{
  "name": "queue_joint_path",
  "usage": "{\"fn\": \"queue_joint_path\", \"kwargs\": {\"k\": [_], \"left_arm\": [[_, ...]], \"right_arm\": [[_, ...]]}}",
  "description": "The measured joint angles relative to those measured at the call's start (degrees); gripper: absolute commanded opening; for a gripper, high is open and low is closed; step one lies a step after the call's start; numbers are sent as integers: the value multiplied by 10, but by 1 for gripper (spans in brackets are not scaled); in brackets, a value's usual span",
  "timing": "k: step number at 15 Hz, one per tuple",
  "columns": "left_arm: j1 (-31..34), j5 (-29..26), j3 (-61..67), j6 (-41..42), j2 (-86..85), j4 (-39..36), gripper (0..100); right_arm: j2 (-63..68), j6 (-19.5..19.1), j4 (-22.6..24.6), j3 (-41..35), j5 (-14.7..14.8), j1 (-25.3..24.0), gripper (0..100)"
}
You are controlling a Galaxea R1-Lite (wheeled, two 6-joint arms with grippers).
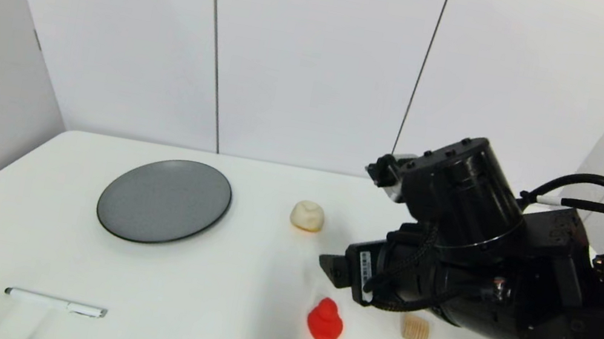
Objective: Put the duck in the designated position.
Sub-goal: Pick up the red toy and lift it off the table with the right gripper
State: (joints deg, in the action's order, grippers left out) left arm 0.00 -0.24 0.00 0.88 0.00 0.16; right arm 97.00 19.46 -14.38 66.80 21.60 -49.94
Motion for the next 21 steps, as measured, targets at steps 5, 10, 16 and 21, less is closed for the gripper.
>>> {"fn": "queue_joint_path", "kwargs": {"k": [5, 10, 16, 21], "left_arm": [[0, 0, 0, 0, 0, 0, 100], [0, 0, 0, 0, 0, 0, 100], [0, 0, 0, 0, 0, 0, 100], [0, 0, 0, 0, 0, 0, 100]], "right_arm": [[27, 49, -64, 16, 19, -28, 100], [45, 137, -116, 24, 10, -63, 100], [66, 184, -127, 37, -22, -79, 100], [89, 189, -124, 43, -28, -79, 100]]}}
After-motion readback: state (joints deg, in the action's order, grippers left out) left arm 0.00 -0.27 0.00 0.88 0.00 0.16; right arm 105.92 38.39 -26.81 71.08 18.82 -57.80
